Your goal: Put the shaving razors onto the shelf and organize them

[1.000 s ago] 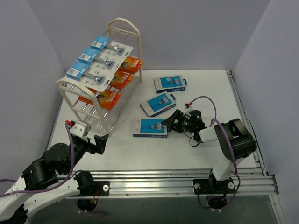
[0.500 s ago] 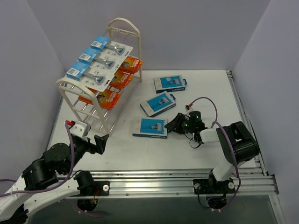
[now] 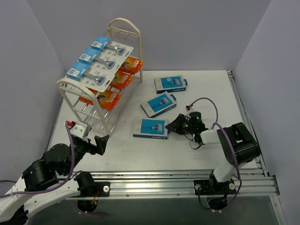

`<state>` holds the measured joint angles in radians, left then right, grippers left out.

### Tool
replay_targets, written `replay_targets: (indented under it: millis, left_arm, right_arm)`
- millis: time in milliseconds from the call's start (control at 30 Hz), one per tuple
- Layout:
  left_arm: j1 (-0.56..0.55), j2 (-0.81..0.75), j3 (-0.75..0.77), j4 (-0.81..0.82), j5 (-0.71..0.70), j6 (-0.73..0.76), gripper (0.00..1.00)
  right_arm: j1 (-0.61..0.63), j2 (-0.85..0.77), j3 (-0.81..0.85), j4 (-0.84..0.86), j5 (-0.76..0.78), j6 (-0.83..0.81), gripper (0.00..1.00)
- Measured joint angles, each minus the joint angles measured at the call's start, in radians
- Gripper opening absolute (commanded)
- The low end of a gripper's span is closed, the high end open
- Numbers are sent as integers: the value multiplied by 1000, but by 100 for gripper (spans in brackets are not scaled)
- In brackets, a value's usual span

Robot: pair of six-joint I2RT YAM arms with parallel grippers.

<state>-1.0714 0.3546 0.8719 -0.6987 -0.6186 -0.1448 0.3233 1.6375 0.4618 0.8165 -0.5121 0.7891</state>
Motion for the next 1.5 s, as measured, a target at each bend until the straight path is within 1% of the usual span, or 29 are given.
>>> replay_targets:
  millis: [200, 267, 300, 433, 533, 833, 1167, 1500]
  left_arm:
    - [0, 0, 0, 0, 0, 0, 94]
    - [0, 0, 0, 0, 0, 0, 94]
    - [0, 0, 0, 0, 0, 0, 94]
    - [0, -6, 0, 0, 0, 0, 94]
    - [0, -11, 0, 0, 0, 0, 94]
    - [0, -22, 0, 0, -1, 0, 94]
    - [1, -32, 0, 0, -1, 0, 94]
    - [1, -32, 0, 0, -1, 0, 94]
  right_arm:
    - [3, -3, -11, 14, -1, 16, 0]
    - [5, -3, -11, 13, -5, 23, 2]
    - [5, -3, -11, 12, -7, 25, 0]
    - [6, -6, -11, 4, -17, 36, 0]
    - [7, -23, -11, -29, -23, 48, 0]
    - [16, -128, -11, -206, -15, 60, 0]
    - [18, -192, -6, -264, 7, 106, 0]
    - [18, -233, 54, -317, 18, 136, 0]
